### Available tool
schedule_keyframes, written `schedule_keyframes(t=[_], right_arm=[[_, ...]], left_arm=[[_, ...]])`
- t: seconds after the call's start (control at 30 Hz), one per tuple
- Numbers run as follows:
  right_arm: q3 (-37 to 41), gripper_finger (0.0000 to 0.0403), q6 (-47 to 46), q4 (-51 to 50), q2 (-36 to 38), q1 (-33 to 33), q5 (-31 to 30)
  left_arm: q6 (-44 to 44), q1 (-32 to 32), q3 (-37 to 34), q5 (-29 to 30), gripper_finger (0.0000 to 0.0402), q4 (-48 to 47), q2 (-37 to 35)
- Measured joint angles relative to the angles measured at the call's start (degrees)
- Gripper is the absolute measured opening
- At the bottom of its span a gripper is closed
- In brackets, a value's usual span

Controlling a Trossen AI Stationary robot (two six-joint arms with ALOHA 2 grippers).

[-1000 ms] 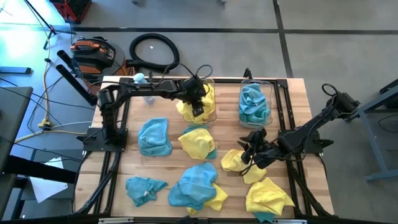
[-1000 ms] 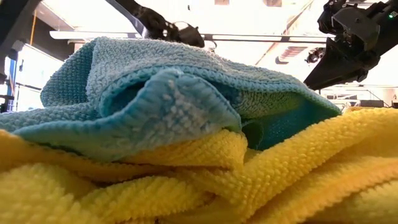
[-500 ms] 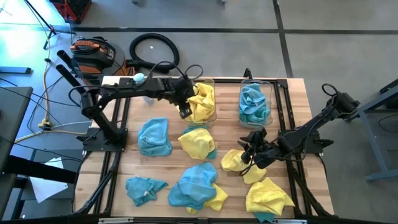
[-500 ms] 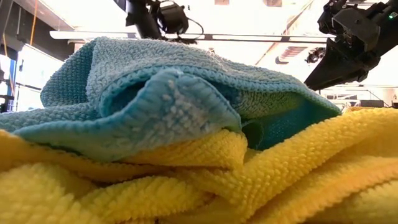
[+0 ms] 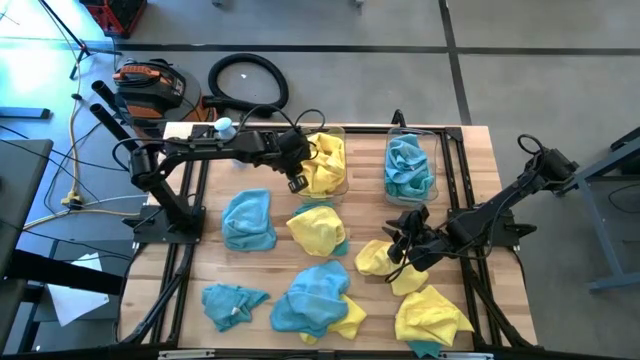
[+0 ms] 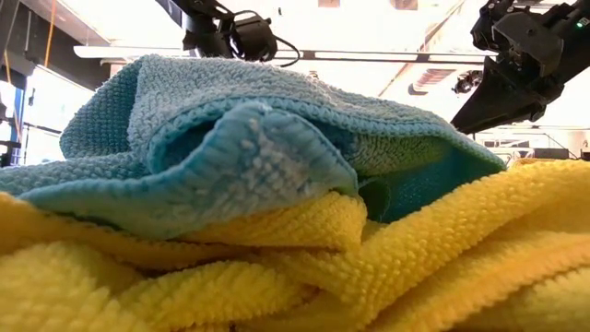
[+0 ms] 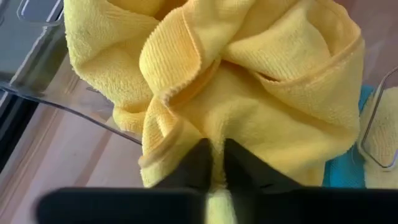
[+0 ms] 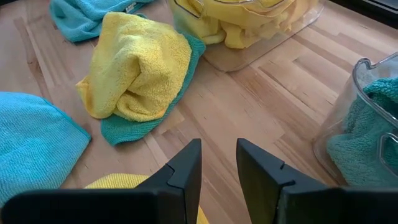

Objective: Sort microfiber towel by color & place in baskets
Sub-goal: Put the yellow towel into the left transparent bin

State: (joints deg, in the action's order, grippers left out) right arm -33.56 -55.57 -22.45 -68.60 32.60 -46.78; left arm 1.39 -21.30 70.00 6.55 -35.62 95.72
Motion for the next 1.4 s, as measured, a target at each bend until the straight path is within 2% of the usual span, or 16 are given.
schedule_keyframes(t=[0.27, 0.5, 0.63, 0.87, 1.03, 1.13, 1.4], right_arm=[[0.0, 0.0094, 0.1, 0.0, 0.0, 0.0, 0.0], [0.0, 0.0094, 0.1, 0.0, 0.0, 0.0, 0.0], [0.0, 0.0094, 0.1, -0.1, 0.0, 0.0, 0.0], [0.0, 0.0094, 0.1, -0.3, 0.0, 0.0, 0.0], [0.0, 0.0094, 0.1, -0.5, 0.0, 0.0, 0.0], [0.0, 0.0094, 0.1, -0.6, 0.0, 0.0, 0.0], [0.0, 0.0094, 0.1, -0.6, 0.0, 0.0, 0.0]], left_arm=[[-0.4, 0.1, 3.4, -0.1, 0.0002, 2.9, 0.0], [-4.9, 1.0, 6.4, -6.9, 0.0001, 12.4, 0.6], [-4.7, 1.2, 6.4, -10.8, 0.0001, 15.5, 4.9], [-4.1, 1.1, 6.3, -13.6, 0.0, 16.1, 14.9], [-4.6, 1.1, 6.4, -15.3, 0.0001, 16.4, 18.3], [-3.7, 0.8, 6.3, -15.4, 0.0014, 15.9, 18.9], [-3.6, 0.7, 6.3, -15.0, 0.0084, 15.5, 16.6]])
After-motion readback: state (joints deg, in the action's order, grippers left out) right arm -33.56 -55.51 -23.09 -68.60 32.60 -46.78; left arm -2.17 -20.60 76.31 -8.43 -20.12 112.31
